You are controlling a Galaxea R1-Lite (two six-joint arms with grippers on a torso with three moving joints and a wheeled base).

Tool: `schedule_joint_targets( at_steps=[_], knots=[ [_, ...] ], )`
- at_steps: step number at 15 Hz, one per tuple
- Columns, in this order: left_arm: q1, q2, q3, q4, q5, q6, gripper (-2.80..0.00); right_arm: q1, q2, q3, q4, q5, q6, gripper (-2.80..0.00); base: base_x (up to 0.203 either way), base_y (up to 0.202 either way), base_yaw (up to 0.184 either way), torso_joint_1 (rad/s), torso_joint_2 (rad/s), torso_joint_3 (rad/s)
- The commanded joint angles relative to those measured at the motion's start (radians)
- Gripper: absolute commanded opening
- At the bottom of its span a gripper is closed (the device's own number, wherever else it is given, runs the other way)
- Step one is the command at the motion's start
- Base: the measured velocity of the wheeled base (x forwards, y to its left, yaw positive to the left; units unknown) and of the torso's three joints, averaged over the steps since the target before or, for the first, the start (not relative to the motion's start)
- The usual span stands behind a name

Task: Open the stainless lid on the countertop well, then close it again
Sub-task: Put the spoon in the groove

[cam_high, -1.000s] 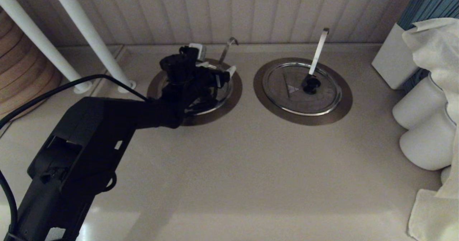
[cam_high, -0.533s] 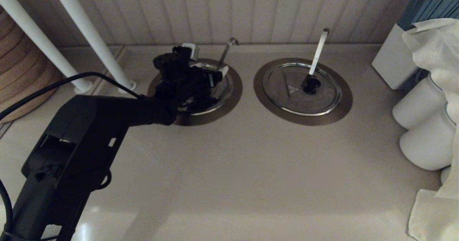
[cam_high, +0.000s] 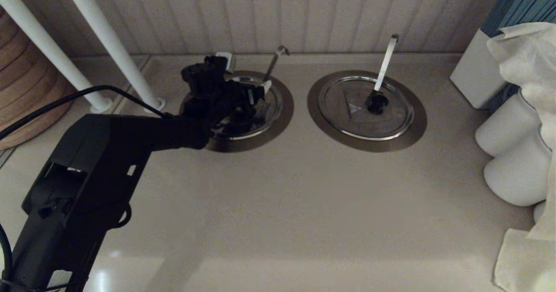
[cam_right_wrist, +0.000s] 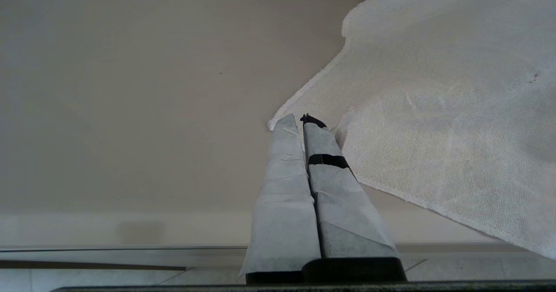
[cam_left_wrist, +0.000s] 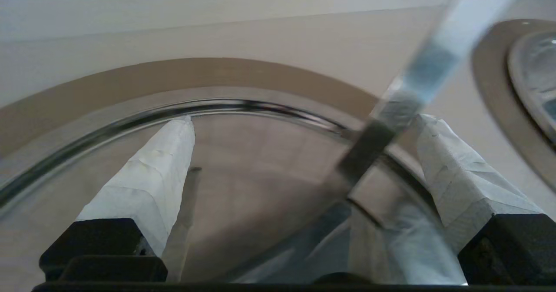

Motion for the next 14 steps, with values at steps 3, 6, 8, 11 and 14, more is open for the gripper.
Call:
schedule_joint_targets(
  at_steps=[3,6,8,11,14],
  knots=[
    [0.005,0.005,-0.001,-0.004,-0.002,0.001,0.0,0.0,-0.001,0.0,0.0,0.0,0.0,-2.8,0.0,0.0,0.0,0.0,0.0,0.0],
    [0.008,0.005,-0.002,-0.004,-0.004,0.001,0.0,0.0,-0.002,0.0,0.0,0.0,0.0,-2.8,0.0,0.0,0.0,0.0,0.0,0.0],
    [0.016,0.005,-0.002,0.001,-0.006,0.001,0.0,0.0,-0.002,0.0,0.0,0.0,0.0,-2.8,0.0,0.0,0.0,0.0,0.0,0.0],
    [0.022,0.002,-0.002,0.019,-0.006,0.001,0.0,0.0,-0.001,0.0,0.0,0.0,0.0,-2.8,0.0,0.0,0.0,0.0,0.0,0.0],
    [0.023,-0.006,-0.002,0.019,-0.006,0.002,0.0,0.0,0.0,0.0,0.0,0.0,0.0,-2.8,0.0,0.0,0.0,0.0,0.0,0.0]
  ],
)
